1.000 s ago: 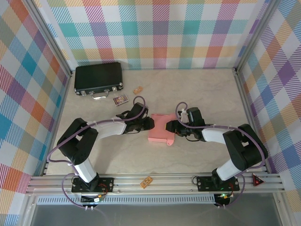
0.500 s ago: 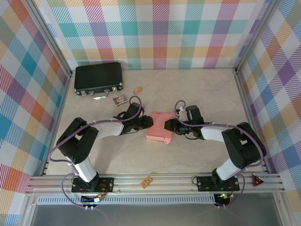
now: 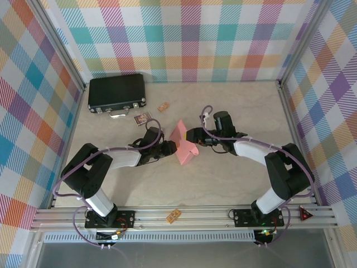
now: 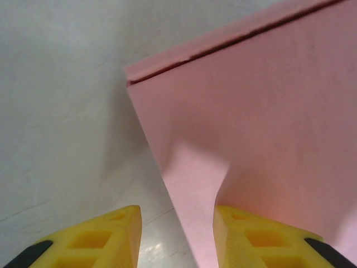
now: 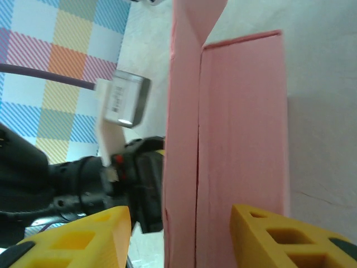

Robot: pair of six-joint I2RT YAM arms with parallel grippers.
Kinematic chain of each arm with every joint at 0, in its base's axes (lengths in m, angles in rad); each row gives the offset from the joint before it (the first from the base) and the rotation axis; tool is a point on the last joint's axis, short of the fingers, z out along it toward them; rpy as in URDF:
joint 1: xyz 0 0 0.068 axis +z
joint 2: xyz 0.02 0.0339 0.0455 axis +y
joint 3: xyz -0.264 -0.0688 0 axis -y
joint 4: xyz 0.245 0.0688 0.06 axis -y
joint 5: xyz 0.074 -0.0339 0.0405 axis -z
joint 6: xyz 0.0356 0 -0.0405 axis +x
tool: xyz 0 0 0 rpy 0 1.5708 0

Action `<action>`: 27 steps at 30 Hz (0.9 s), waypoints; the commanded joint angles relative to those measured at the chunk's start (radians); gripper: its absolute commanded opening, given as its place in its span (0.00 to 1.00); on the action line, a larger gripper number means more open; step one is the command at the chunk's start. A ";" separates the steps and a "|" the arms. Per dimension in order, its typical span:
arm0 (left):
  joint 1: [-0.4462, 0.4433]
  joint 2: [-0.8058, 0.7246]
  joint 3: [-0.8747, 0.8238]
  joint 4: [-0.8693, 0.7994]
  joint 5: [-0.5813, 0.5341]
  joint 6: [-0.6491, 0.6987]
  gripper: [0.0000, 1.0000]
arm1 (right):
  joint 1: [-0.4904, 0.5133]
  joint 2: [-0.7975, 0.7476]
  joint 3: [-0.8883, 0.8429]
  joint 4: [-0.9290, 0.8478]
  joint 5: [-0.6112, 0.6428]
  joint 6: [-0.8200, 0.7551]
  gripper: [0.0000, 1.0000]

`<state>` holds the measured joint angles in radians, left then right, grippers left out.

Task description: Fold the paper box

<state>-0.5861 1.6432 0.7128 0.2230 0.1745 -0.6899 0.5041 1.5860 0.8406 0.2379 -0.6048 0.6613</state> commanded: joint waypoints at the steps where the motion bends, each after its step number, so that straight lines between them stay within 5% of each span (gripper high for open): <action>1: 0.012 -0.027 -0.030 0.014 -0.006 -0.018 0.39 | 0.023 0.030 0.041 -0.045 -0.033 -0.039 0.51; 10: 0.041 -0.022 -0.038 -0.008 -0.048 -0.023 0.39 | 0.059 0.004 0.099 -0.145 0.020 -0.082 0.52; 18: 0.067 0.000 -0.016 -0.036 -0.076 -0.012 0.39 | 0.059 -0.128 0.108 -0.293 0.222 -0.129 0.54; 27: 0.098 0.108 0.104 -0.070 -0.005 0.076 0.37 | 0.050 -0.052 0.114 -0.444 0.409 -0.079 0.46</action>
<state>-0.5156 1.6844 0.7582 0.1249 0.1802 -0.6758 0.5568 1.5043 0.9577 -0.1329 -0.2710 0.5663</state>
